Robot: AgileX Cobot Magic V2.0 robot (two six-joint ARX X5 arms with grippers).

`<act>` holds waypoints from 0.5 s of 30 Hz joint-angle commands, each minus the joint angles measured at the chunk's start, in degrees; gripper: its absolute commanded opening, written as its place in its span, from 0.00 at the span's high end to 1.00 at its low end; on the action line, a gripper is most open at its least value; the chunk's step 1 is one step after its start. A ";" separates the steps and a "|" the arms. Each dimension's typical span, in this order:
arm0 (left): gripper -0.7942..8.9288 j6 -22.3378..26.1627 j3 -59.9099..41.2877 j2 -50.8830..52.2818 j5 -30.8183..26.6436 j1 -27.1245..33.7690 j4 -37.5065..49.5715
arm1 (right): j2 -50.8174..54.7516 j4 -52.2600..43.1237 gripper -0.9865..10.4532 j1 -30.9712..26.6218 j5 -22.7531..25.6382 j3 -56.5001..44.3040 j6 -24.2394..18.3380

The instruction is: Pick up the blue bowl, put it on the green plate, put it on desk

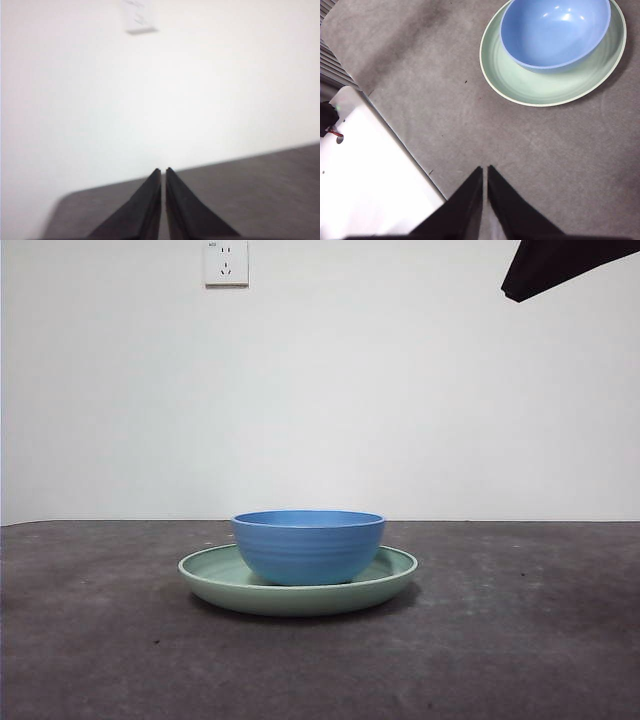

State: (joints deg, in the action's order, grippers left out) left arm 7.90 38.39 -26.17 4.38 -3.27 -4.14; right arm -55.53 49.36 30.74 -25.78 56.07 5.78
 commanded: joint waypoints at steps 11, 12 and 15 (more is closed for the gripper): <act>0.90 0.44 -26.43 18.73 -0.61 4.42 3.78 | -0.37 -0.52 0.91 0.42 -0.13 0.61 -0.66; 0.90 0.39 -27.78 19.89 -0.61 4.46 3.63 | -0.39 -0.55 0.91 0.42 -0.13 0.61 -0.66; 0.90 0.39 -30.95 22.51 -0.66 4.50 3.41 | -0.37 -0.52 0.91 0.42 -0.13 0.61 -0.66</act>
State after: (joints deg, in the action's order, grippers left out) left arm 8.05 7.88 -4.01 3.95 1.08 -1.32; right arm -55.53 49.36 30.74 -25.78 56.07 5.78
